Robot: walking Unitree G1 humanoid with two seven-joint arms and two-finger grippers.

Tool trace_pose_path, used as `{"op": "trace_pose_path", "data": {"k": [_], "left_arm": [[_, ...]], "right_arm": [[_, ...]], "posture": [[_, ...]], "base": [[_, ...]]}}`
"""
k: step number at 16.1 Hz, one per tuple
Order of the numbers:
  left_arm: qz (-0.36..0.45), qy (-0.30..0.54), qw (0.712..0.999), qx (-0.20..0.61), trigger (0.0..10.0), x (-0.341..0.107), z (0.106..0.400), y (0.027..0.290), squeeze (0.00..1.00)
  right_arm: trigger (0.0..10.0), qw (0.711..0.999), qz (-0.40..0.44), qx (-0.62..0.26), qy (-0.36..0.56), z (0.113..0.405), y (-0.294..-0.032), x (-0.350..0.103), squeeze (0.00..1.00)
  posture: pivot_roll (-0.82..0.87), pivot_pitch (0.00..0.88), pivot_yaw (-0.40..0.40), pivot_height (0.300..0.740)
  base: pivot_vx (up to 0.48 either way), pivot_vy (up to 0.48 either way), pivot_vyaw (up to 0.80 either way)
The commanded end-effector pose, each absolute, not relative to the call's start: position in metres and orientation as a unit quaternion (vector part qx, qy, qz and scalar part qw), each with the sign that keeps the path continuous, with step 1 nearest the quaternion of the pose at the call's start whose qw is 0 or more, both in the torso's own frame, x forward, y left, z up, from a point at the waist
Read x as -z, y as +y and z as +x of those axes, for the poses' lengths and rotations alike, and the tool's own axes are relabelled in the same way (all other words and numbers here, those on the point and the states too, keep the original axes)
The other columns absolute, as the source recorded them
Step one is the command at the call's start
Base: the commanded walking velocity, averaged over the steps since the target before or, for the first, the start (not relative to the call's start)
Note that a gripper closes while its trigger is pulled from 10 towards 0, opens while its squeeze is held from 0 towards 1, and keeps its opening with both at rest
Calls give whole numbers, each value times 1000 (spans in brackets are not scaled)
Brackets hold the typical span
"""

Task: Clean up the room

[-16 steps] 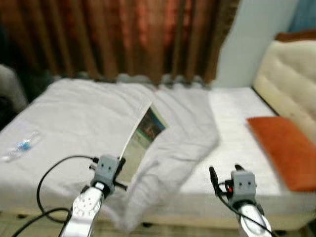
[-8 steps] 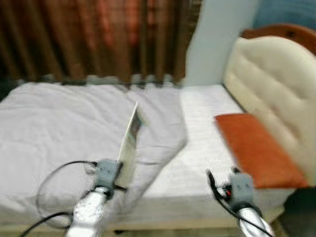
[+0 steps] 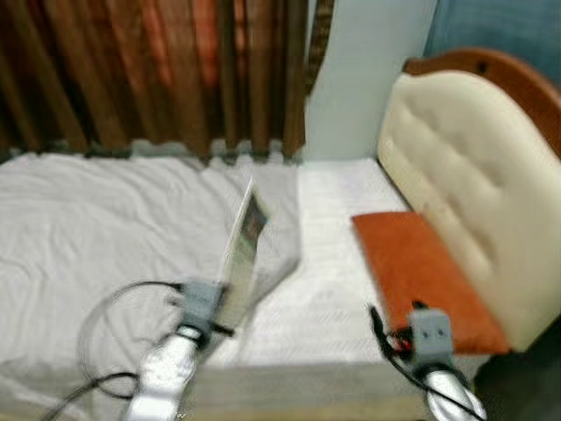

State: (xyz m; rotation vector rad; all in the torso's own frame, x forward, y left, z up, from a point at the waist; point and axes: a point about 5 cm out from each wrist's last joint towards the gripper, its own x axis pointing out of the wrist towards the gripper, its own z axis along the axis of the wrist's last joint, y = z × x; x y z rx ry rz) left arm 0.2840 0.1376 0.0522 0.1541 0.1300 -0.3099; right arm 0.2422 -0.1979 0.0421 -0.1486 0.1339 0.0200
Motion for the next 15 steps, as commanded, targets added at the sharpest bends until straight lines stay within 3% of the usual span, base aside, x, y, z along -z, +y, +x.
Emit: {"op": "trace_pose_path", "data": {"k": [1, 12, 14, 15], "left_arm": [[90, 36, 985, 141, 10000, -66, 293, 148, 0], [78, 40, 982, 169, 10000, -64, 297, 138, 0], [35, 57, 969, 237, 10000, -63, 308, 102, 0], [19, 73, 964, 253, 10000, -63, 314, 84, 0]], "right_arm": [[10000, 996, -73, -16, 54, 247, -193, -48, 0], [10000, 995, -76, -12, 62, 235, -196, -46, 0], [10000, 994, -85, -6, 71, 220, -203, -48, 0], [10000, 993, -93, -2, 75, 205, -210, -56, 0]], "posture": [[-45, 0, -25, 740], [-94, 5, -16, 740], [-135, 94, -36, 740], [-190, 210, -73, 740]], "base": [[322, -352, 0], [328, -347, 0], [0, 0, 0], [0, 0, 0]]}}
